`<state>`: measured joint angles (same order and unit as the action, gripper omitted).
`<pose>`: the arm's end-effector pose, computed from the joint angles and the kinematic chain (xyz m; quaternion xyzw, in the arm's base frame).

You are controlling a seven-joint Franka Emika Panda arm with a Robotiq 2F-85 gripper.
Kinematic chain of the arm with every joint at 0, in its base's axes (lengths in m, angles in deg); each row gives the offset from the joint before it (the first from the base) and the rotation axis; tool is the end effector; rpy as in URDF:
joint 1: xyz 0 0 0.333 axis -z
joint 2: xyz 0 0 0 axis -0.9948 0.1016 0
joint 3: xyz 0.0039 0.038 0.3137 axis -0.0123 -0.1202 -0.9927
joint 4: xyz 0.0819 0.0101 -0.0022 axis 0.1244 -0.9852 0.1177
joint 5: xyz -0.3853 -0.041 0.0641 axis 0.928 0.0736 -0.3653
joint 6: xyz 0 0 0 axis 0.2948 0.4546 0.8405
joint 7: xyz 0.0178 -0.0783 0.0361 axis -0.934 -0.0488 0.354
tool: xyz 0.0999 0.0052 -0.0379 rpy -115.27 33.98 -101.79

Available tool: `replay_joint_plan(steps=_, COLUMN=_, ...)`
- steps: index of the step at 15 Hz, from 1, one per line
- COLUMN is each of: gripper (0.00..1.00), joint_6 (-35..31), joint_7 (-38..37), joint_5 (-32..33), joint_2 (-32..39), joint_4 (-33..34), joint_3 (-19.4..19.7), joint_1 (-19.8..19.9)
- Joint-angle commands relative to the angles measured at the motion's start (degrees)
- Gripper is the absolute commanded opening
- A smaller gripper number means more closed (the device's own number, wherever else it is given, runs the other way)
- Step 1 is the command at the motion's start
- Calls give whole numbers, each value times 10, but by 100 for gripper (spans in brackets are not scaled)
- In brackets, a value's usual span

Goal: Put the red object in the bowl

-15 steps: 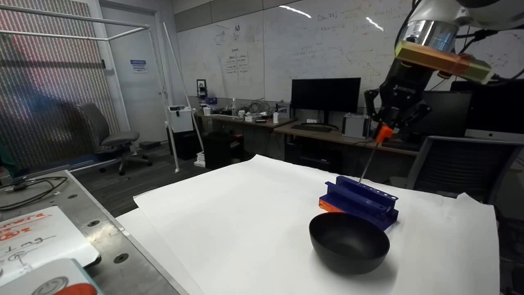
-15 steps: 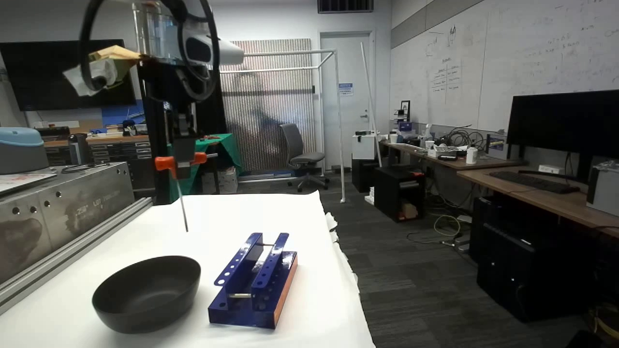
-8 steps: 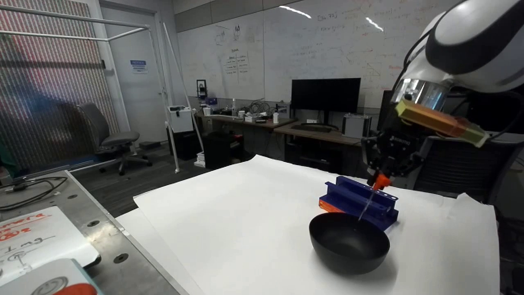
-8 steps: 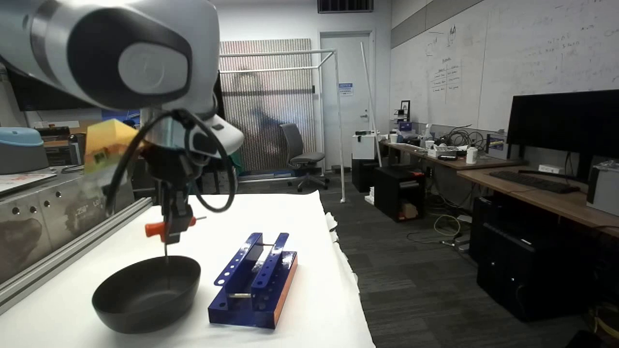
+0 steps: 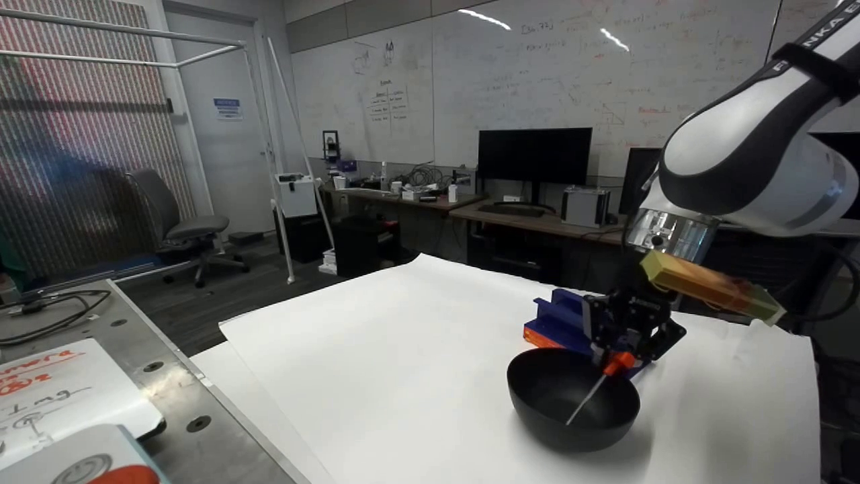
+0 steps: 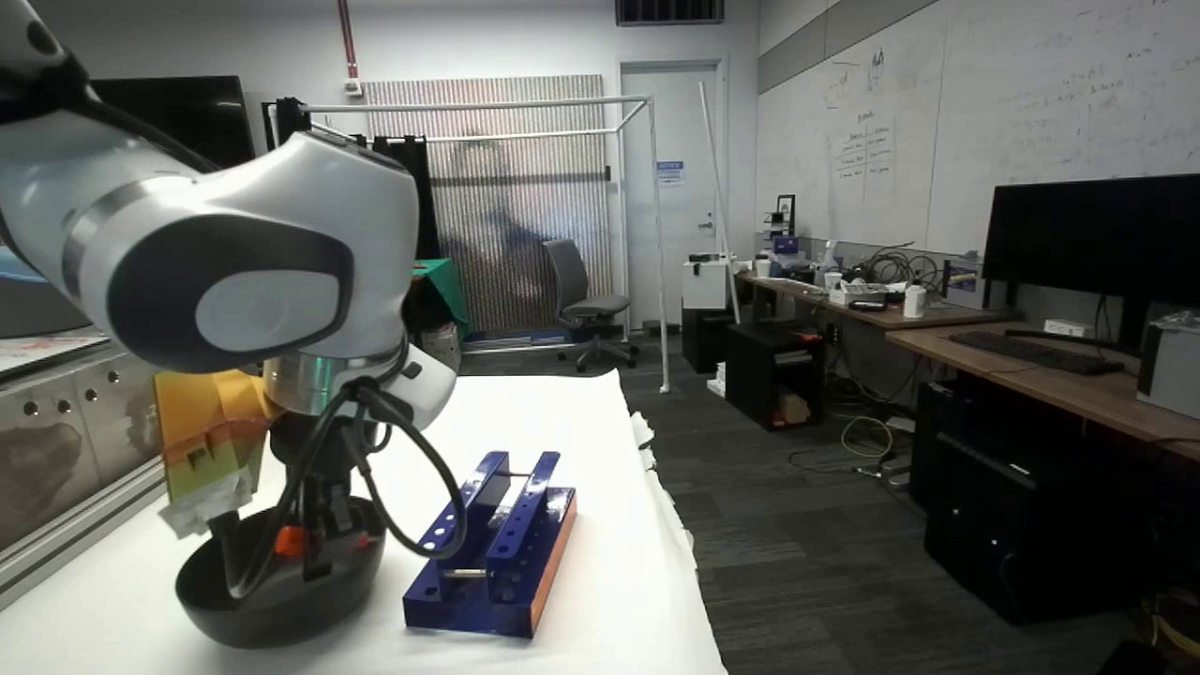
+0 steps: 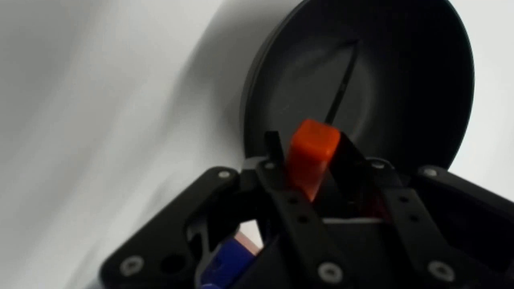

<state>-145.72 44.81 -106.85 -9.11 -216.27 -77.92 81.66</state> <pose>0.4537 0.0172 0.2855 -0.9141 0.3674 0.0050 0.1713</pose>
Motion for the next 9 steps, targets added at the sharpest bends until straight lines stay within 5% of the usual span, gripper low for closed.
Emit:
replay_joint_plan(steps=1, gripper=67, joint_6=-43, joint_7=49, joint_5=-50, joint_2=6, joint_4=3, joint_3=-12, joint_1=-7)
replay_joint_plan(steps=5, gripper=98, joint_6=-62, joint_7=84, joint_5=-74, joint_2=-28, joint_4=5, joint_3=-13, joint_1=-5)
replay_joint_plan(steps=9, gripper=100, joint_6=-31, joint_7=83, joint_5=-39, joint_2=-104, joint_4=4, joint_3=-7, joint_1=-2)
